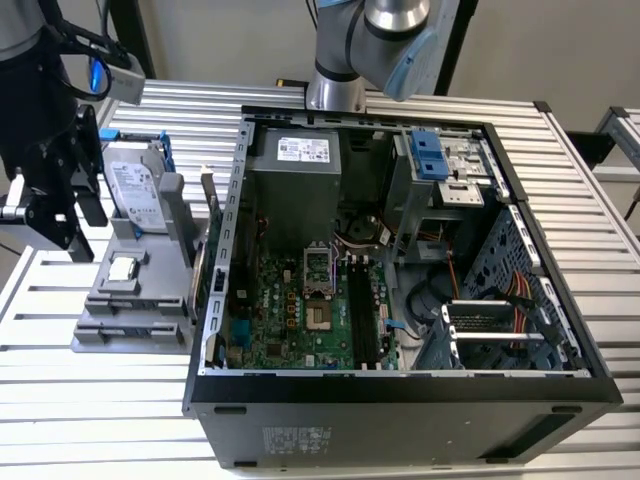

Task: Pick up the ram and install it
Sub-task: 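Pick up the ram and move it above insertion slot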

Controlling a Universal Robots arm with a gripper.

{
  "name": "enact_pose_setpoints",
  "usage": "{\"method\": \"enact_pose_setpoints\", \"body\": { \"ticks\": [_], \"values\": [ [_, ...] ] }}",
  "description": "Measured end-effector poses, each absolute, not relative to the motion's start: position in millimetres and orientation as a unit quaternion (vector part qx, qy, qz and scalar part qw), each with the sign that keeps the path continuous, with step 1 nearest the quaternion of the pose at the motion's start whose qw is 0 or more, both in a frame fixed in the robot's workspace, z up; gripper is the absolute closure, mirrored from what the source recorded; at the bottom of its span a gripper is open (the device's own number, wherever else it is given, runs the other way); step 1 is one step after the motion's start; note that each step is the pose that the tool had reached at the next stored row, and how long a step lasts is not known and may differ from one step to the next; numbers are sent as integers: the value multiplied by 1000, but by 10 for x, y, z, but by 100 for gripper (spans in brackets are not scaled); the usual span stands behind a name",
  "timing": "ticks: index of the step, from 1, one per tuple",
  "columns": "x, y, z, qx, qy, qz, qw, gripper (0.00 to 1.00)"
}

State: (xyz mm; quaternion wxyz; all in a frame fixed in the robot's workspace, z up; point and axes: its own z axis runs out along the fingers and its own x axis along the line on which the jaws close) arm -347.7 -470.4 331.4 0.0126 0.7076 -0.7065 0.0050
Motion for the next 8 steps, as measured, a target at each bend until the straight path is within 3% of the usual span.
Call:
{"method": "enact_pose_setpoints", "body": {
  "ticks": [8],
  "values": [
    [-3477,-4703,3280,708,-707,5,12,0]
  ]
}}
